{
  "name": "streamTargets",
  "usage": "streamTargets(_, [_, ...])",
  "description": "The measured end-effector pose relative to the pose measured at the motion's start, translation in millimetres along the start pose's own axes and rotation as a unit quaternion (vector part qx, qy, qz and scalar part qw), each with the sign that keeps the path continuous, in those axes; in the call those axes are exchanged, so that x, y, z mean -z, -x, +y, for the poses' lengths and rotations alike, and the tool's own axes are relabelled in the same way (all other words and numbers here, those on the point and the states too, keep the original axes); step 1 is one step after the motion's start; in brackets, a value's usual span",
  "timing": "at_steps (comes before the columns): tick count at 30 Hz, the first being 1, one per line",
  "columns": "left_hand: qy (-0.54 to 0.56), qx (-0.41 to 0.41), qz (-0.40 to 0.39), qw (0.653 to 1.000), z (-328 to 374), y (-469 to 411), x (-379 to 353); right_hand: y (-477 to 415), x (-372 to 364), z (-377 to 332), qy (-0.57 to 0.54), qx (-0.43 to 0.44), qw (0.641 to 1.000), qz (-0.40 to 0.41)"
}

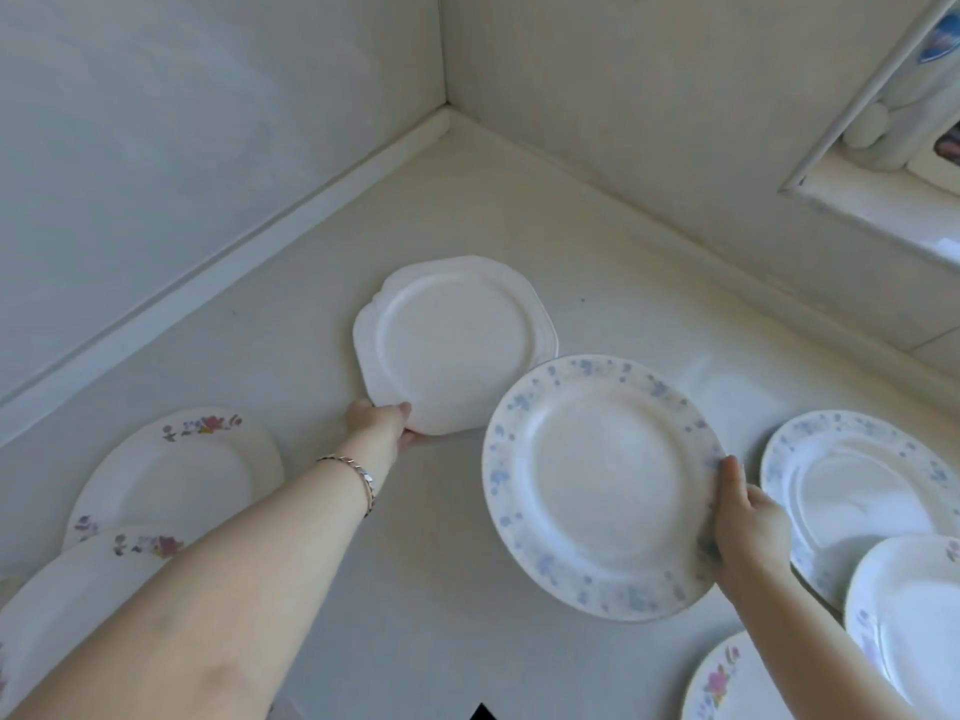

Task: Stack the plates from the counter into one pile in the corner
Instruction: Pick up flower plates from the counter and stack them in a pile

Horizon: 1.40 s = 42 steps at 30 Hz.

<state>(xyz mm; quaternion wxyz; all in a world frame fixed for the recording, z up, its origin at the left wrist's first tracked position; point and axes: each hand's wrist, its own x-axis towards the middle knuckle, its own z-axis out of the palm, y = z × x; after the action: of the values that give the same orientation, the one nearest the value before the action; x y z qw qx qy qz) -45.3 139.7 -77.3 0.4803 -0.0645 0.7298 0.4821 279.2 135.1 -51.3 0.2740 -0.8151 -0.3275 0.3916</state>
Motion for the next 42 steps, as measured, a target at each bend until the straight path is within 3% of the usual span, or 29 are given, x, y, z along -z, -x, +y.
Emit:
streamTargets(5, [0.006, 0.014, -0.011, 1.0, -23, 8, 11, 7, -2, -4, -0.068, -0.023, 0.997, 0.023])
streamTargets(11, [-0.036, 0.018, -0.009, 0.999, -62, 37, 55, 25, -2, 5, -0.065, -0.02, 0.998, 0.008])
streamTargets(17, [-0.113, -0.004, -0.029, 0.993, -102, 69, 103, 53, -26, 22, -0.021, 0.002, 0.999, -0.039])
streamTargets(29, [-0.124, -0.006, -0.054, 0.991, -138, 88, 133, 83, -66, 40, 0.026, 0.004, 0.998, -0.049])
streamTargets(35, [-0.14, -0.002, -0.046, 0.989, -135, 88, 131, 90, -69, 38, 0.101, 0.07, 0.985, -0.122])
streamTargets(42, [-0.146, 0.001, -0.054, 0.988, -131, 91, 134, 90, -75, 35, 0.175, 0.111, 0.969, -0.131])
